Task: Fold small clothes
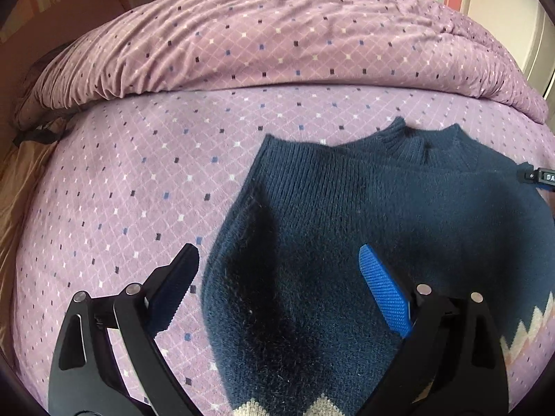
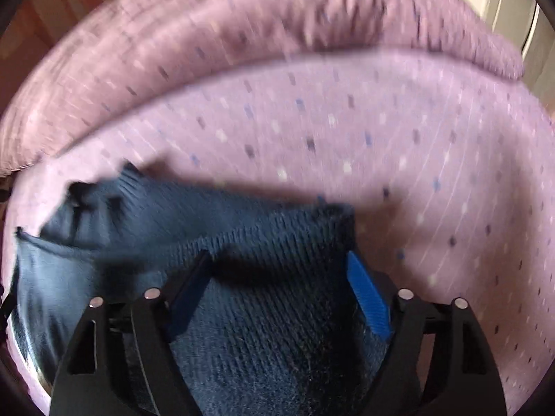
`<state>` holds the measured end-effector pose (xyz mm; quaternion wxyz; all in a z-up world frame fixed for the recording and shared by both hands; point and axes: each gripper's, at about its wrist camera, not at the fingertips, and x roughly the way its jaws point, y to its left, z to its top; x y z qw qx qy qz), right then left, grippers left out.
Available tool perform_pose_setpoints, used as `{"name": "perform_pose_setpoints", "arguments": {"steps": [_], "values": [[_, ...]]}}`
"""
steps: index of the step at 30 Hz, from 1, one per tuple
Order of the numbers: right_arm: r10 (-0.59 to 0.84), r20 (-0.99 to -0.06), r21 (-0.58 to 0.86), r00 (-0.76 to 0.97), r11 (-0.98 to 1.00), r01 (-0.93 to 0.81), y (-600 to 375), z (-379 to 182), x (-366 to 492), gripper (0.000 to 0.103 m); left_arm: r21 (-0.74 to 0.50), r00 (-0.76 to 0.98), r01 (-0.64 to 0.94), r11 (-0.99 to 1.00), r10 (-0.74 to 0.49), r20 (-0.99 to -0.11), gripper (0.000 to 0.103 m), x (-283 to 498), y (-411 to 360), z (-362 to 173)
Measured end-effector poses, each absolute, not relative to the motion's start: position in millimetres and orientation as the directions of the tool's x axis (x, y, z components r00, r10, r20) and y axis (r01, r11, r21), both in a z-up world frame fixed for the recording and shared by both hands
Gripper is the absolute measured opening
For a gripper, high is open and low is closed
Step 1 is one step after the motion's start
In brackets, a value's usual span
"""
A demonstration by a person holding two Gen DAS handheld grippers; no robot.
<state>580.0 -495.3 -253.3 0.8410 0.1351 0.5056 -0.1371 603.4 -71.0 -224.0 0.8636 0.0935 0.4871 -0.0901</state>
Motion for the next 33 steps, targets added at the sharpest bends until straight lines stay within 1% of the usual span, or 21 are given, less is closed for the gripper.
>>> {"name": "perform_pose_setpoints", "arguments": {"steps": [3,6,9,12,13,17,24,33], "values": [[-0.133,-0.829,0.067,0.543,0.94,0.334,-487.7,-224.1,553.8,0.077,0.076,0.529,0.259,0.963,-0.076,-0.845,0.093,596.6,-75.3,-213.1],[-0.148,-0.788,0.037,0.597,0.958,0.286,-469.6,-203.4,520.6,0.078,0.061,0.535,0.278,0.959,-0.102,-0.838,0.093,584.2,-83.4,-205.1],[-0.145,-0.772,0.024,0.618,0.966,0.256,-447.5,-195.5,485.7,0.078,0.026,0.529,0.294,0.955,-0.14,-0.837,0.093,567.0,-91.7,-200.1],[-0.152,-0.77,0.007,0.62,0.969,0.245,-428.4,-196.1,454.2,0.078,-0.017,0.521,0.295,0.955,-0.176,-0.835,0.095,546.6,-98.3,-195.9],[-0.158,-0.768,-0.002,0.621,0.97,0.244,-424.0,-196.5,445.6,0.078,-0.033,0.515,0.294,0.955,-0.187,-0.837,0.099,541.8,-100.0,-195.7],[-0.151,-0.785,0.004,0.601,0.969,0.248,-406.7,-205.4,418.2,0.078,-0.076,0.486,0.286,0.955,-0.214,-0.847,0.1,513.8,-110.7,-197.7],[-0.14,-0.808,0.024,0.572,0.963,0.269,-399.8,-227.6,403.1,0.078,-0.095,0.462,0.276,0.957,-0.218,-0.86,0.1,487.3,-114.5,-205.5],[-0.155,-0.823,0.015,0.546,0.956,0.294,-403.1,-244.0,402.2,0.078,-0.063,0.472,0.263,0.963,-0.185,-0.862,0.1,483.9,-105.1,-206.3]]}}
